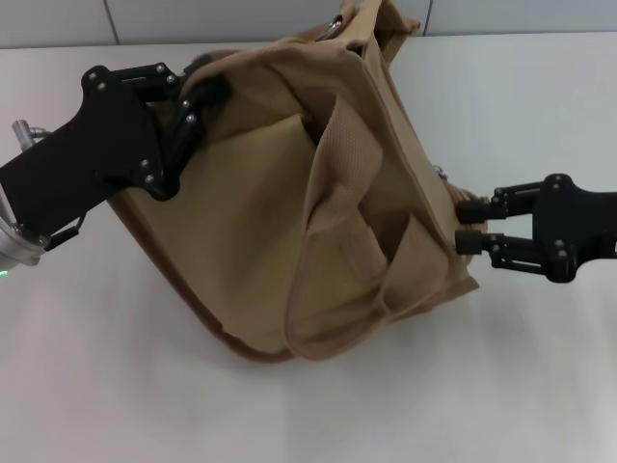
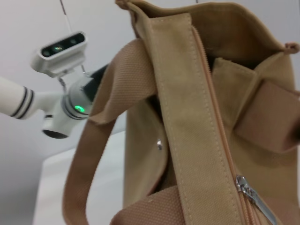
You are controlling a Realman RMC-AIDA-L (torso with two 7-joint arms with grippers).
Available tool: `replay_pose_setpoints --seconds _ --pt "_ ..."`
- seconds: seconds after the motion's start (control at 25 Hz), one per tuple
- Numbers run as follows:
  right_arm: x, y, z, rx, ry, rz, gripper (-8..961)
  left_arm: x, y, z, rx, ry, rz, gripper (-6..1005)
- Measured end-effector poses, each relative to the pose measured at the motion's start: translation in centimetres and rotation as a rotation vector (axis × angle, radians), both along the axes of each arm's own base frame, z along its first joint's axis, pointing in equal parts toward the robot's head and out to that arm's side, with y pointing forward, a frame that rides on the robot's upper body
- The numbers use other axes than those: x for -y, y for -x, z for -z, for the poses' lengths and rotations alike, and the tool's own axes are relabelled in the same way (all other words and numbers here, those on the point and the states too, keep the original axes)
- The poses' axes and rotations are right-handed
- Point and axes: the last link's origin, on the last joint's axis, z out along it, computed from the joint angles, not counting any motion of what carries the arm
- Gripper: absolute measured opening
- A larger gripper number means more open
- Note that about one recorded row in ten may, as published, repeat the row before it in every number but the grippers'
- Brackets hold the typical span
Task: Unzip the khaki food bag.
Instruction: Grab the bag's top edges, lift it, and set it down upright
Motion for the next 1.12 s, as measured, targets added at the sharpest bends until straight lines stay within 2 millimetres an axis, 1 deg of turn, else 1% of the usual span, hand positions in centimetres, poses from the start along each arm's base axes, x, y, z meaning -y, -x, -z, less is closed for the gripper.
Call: replay_pose_setpoints --seconds 0.12,0.16,0.24,0.32,0.36,0.4,0.52,0.56,0.6,0.76,0.84,0.92,0.96,1.0,1.12 --pt "-0.1 0.2 -0.2 0.003 -0.022 -0.015 335 0.0 0.0 0.0 0.0 0.0 -0.001 80" --pt "0.1 0.4 -0.6 -0.018 -0.022 -0.034 380 0.0 0.1 0.0 0.0 -0.003 -0.009 80" --pt "0.2 0.5 -0.9 -0.03 -0.024 -0.041 380 -0.1 0.1 0.0 0.0 -0.006 -0.016 80" --pt "0.5 0.6 -1.6 -0.059 -0.032 -0.052 379 -0.1 0.2 0.1 0.0 -0.008 -0.02 80" --pt "0.5 0.4 -2.4 -0.072 -0.063 -0.05 379 -0.3 0.1 0.2 -0.001 -0.008 -0.025 80" --pt "0.5 0.4 -2.4 -0.072 -0.063 -0.05 379 -0.3 0.1 0.2 -0.001 -0.008 -0.025 81" --pt "0.6 -0.7 -3.1 -0.06 -0.177 -0.042 379 -0.6 -0.1 0.5 -0.001 -0.002 -0.033 81" --pt "0.8 -1.4 -3.1 -0.05 -0.253 -0.04 379 -0.8 -0.2 0.8 -0.004 0.003 -0.04 81" --pt "0.8 -1.4 -3.1 -0.05 -0.253 -0.04 379 -0.8 -0.2 0.8 -0.004 0.003 -0.04 81" --pt "1.6 -2.4 -3.1 -0.07 -0.401 -0.077 378 -1.4 -0.4 1.2 -0.015 0.008 -0.054 81" --pt "2.0 -2.8 -3.1 -0.085 -0.448 -0.09 378 -1.6 -0.5 1.3 -0.018 0.011 -0.058 81" --pt "2.2 -3.3 -2.9 -0.063 -0.488 -0.108 378 -1.7 -0.6 1.3 -0.018 0.011 -0.06 81" --pt "2.6 -3.9 -2.3 -0.035 -0.526 -0.134 378 -1.9 -0.6 1.4 -0.017 0.011 -0.068 81" --pt "2.6 -3.9 -2.3 -0.035 -0.526 -0.134 378 -1.9 -0.6 1.4 -0.017 0.011 -0.068 81" --pt "3.2 -4.6 -0.8 -0.02 -0.582 -0.173 378 -2.4 -0.8 1.6 -0.016 0.011 -0.086 81"
